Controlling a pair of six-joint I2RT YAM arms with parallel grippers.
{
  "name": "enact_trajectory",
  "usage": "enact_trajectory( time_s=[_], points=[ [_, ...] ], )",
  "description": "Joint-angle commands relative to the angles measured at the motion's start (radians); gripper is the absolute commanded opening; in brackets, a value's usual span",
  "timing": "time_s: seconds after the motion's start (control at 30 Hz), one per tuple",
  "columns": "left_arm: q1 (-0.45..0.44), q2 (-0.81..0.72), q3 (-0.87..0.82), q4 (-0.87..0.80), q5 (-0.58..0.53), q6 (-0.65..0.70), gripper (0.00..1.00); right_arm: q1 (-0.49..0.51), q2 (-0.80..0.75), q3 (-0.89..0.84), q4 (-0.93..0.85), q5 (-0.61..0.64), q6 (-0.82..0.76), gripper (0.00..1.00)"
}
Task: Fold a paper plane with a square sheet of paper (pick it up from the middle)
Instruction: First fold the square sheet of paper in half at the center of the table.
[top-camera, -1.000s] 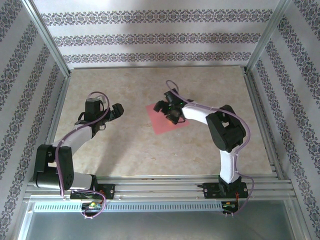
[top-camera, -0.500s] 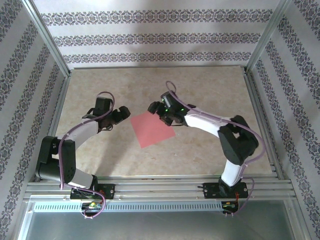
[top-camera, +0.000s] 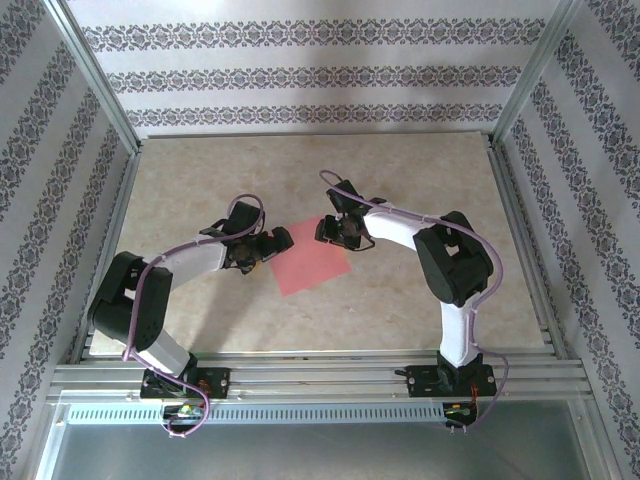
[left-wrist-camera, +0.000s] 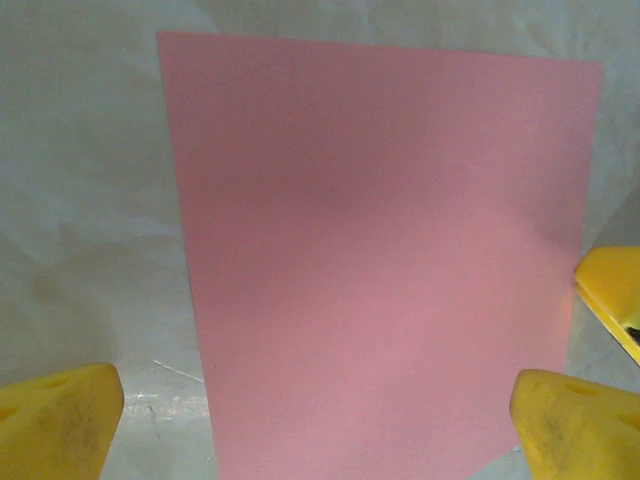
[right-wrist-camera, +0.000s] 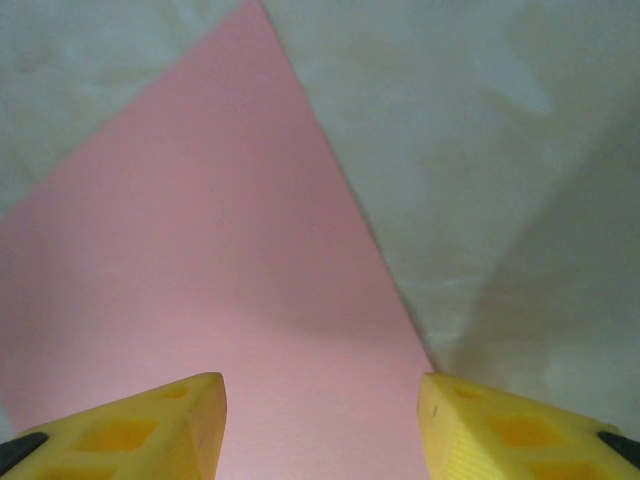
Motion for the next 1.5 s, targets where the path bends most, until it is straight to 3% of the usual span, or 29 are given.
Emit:
enact_trajectory(
  time_s=[0.0,0.17,0.33,0.5,0.63,0.77,0.93,1.13,1.47],
  points=[
    [-0.013,0.021,0.037,0.022,0.021,-0.031,1.0,0.014,0.017,0.013,-0.037,0.003,0.003,0.54],
    [-0.03,0.035,0.07,-0.029,-0.013,-0.014,1.0,0.044,-0.023,-0.067,-0.046,0.003,0.139,0.54],
    [-0.056,0.061,0.125,-0.111,-0.058,0.024,1.0,0.093,-0.154,-0.24,0.069,-0.004,0.391,0.55],
    [-0.091,0.1,0.182,-0.193,-0.089,0.001,0.97,0.077,-0.293,-0.339,0.207,0.007,0.49,0.55],
    [-0.157,0.128,0.249,-0.329,-0.177,-0.027,0.94,0.033,-0.42,-0.408,0.222,0.069,0.44,0.62],
    [-0.234,0.158,0.302,-0.427,-0.24,-0.063,0.94,-0.046,-0.483,-0.426,0.185,0.056,0.214,0.71],
    [-0.294,0.238,0.391,-0.559,-0.294,-0.034,0.94,-0.125,-0.528,-0.431,0.1,0.077,0.012,0.9],
    [-0.312,0.324,0.468,-0.599,-0.263,0.0,0.94,-0.197,-0.537,-0.455,0.107,0.045,-0.024,0.93],
    [-0.33,0.395,0.546,-0.658,-0.284,0.001,0.86,-0.201,-0.498,-0.461,0.137,0.02,0.009,0.91]
  ],
)
